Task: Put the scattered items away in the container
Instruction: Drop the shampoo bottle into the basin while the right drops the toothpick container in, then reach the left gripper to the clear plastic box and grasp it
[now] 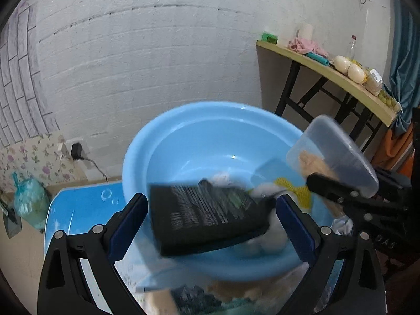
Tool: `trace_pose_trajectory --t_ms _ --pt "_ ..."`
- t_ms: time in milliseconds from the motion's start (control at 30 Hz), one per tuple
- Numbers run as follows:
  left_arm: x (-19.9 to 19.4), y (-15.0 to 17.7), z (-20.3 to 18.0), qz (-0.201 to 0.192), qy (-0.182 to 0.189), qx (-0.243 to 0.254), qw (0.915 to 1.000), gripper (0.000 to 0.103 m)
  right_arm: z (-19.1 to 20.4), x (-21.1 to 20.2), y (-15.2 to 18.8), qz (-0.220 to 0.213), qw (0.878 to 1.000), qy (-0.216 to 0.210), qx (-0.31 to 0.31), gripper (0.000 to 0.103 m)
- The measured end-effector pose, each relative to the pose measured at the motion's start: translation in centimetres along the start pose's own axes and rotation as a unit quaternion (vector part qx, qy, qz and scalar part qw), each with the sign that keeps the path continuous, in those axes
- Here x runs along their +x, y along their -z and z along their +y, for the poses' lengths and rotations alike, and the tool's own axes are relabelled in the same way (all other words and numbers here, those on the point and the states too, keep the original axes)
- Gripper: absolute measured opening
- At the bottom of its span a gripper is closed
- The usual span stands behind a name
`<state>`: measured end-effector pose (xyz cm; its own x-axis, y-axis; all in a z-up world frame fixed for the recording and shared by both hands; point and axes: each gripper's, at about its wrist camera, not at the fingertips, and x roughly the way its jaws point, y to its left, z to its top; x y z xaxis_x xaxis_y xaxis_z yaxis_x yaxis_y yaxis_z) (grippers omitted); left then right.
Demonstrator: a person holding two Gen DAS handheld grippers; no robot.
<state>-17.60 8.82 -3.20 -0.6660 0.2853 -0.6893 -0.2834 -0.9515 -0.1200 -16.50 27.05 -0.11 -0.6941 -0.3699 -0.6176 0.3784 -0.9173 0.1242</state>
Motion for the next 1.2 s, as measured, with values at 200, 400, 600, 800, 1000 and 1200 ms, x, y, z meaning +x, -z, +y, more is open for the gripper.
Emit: trace_pose_trajectory --t_ms 200,400,600,800,1000,1200 --pt "-0.2 -0.8 0.5 -0.012 -0.005 -0.001 0.9999 0.099 -0.4 1.6 -0.1 0.018 1.0 0.002 0.007 0.033" --pt "-0.9 0.1 2.0 -0.007 -0.015 -0.017 0.9997 0.099 0.0 1.2 -0.1 0.016 1.0 0.007 0.01 0.041" --pt "-2.7 1.9 3.9 -0.002 -0.031 -0.037 0.9988 0.099 0.2 -0.4 0.1 0.003 1.0 0.021 0.01 0.043" --pt "-4.9 4.5 6.2 0.007 -0.059 -0.059 0.9965 0.103 0.1 -2.6 1.5 0.003 0.999 0.037 0.017 0.043" --pt "-6.8 7.4 7.9 0.024 -0.08 -0.083 0.993 0.103 -0.1 -4.7 3.3 0.004 0.998 0.053 0.026 0.045" --pt "-8.6 10.0 8.8 0.025 -0.098 -0.094 0.9904 0.103 0.1 -6.2 5.0 0.006 0.997 0.07 0.031 0.061"
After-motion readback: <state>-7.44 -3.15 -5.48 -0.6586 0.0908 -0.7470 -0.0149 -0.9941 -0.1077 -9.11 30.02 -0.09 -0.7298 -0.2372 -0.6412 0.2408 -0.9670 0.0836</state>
